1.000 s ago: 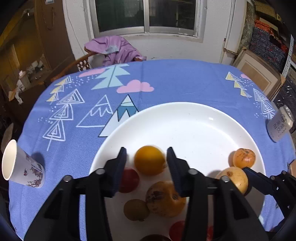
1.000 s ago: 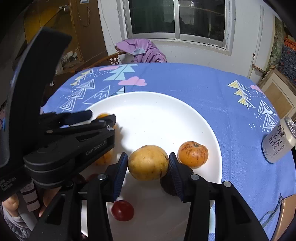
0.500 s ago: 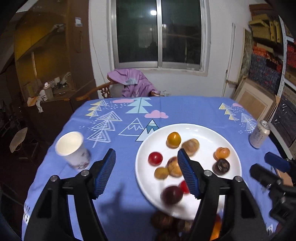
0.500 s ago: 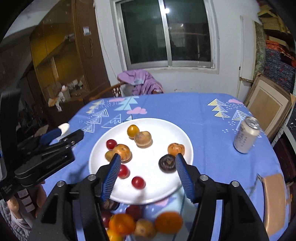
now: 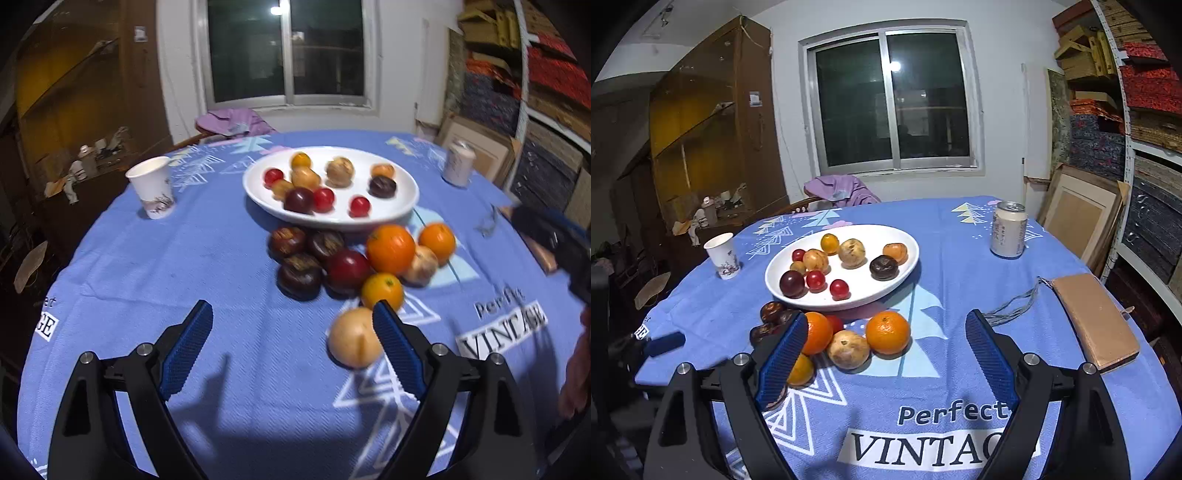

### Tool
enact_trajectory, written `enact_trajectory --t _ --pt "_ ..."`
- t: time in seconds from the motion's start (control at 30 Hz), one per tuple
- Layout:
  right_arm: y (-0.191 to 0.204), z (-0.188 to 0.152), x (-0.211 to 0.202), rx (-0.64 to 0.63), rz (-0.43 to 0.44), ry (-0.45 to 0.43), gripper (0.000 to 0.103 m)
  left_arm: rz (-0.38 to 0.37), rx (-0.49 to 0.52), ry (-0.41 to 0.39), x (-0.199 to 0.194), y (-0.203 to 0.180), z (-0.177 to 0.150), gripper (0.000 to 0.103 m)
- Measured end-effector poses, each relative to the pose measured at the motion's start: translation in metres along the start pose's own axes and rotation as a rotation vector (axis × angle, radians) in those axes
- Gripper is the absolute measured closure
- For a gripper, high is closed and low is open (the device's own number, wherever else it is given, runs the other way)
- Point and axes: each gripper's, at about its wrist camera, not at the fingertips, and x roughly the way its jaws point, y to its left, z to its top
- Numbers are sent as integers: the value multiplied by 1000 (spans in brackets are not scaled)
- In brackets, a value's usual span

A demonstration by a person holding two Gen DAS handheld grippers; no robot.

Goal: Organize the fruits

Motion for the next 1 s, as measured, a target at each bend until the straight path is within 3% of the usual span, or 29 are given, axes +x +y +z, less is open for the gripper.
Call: enact_trajectory --t 0.17,0.67,1.0 --pt "-5 -2 1 16 10 14 15 -50 55 -2 3 -15 -8 17" --pt "-7 -5 10 45 8 58 11 -53 110 60 27 -29 -9 17" --pt "-9 -7 17 53 9 88 11 -92 97 96 35 -26 -10 41"
